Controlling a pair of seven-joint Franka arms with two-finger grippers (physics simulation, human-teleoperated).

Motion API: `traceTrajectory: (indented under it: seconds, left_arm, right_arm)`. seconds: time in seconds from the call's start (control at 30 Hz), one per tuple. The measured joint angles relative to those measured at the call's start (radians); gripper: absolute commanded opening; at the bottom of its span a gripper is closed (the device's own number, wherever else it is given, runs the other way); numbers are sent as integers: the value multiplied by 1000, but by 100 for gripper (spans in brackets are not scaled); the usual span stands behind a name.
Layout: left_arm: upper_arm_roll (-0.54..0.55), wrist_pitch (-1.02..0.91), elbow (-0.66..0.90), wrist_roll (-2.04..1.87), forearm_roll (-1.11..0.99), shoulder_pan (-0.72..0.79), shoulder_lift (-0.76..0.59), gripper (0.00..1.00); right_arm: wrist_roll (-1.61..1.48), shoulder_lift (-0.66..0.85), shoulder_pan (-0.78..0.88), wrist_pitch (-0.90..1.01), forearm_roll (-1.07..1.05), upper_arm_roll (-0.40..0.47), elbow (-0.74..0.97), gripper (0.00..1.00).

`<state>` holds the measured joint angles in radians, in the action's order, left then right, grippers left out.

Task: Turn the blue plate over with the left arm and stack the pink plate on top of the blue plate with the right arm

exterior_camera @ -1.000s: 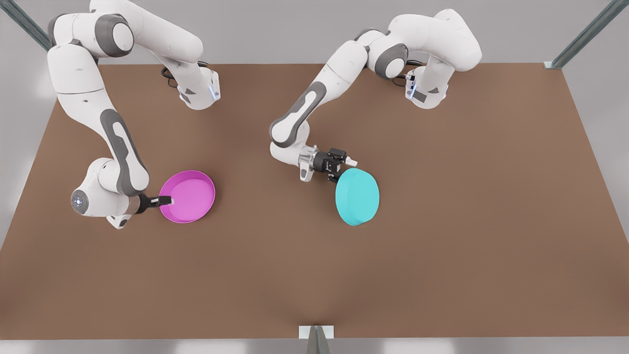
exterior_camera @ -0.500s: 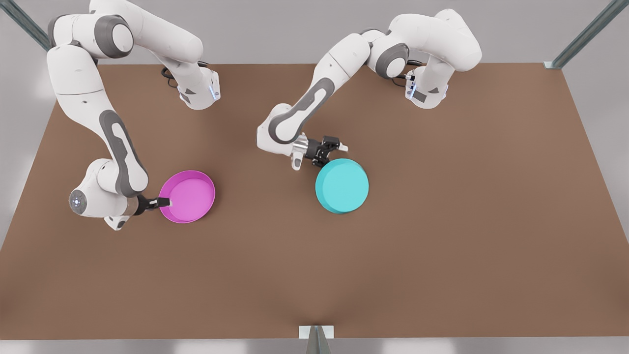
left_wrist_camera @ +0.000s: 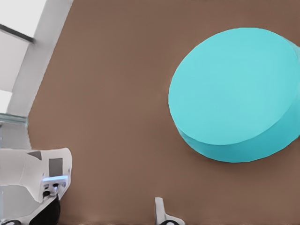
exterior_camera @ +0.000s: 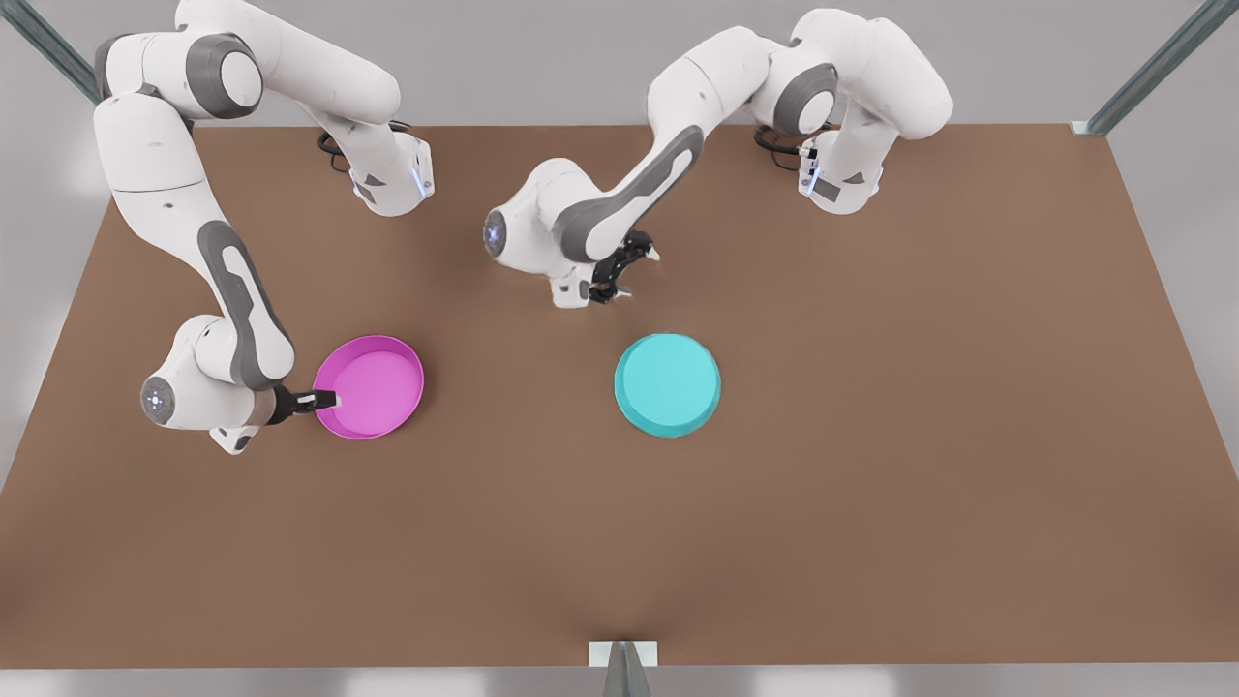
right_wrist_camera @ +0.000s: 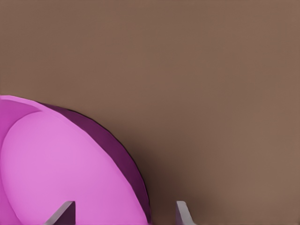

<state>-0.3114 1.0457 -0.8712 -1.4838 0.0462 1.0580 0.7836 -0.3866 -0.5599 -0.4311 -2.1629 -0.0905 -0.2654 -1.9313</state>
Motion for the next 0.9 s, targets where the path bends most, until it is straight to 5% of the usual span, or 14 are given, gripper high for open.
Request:
traceTrajectory:
  seconds: [0.1, 0.23, 0.3, 0.33, 0.43, 0.53, 0.67, 0.9]
  left_arm:
    - [-2, 17, 1, 409, 234, -720, -244, 100]
    - [7, 214, -30, 1387, 209, -907, -205, 100]
    - [329, 214, -266, 1409, 116, -1109, -485, 100]
    - [348, 246, -430, 1409, 58, -1081, -634, 100]
    - [348, 380, -650, 1403, -58, -1069, -744, 100]
    - [347, 382, -655, 1403, -115, -1056, -704, 100]
    - [347, 391, -650, 1404, -146, -1057, -670, 100]
    - [347, 416, -650, 1409, -156, -1045, -645, 100]
  right_arm:
    - [0, 0, -2, 1, 0, 0, 0, 82]
    - [2, -1, -3, 2, 0, 0, 3, 82]
    - [3, -9, -3, 1, 0, 0, 4, 82]
    - [3, -14, -2, 0, 0, 0, 5, 82]
    - [3, -14, -2, 0, 0, 0, 5, 82]
    - [3, -15, -2, 0, 0, 0, 5, 81]
    - [2, -15, -2, 0, 0, 0, 5, 65]
    - [2, -21, 0, 2, 0, 0, 5, 63]
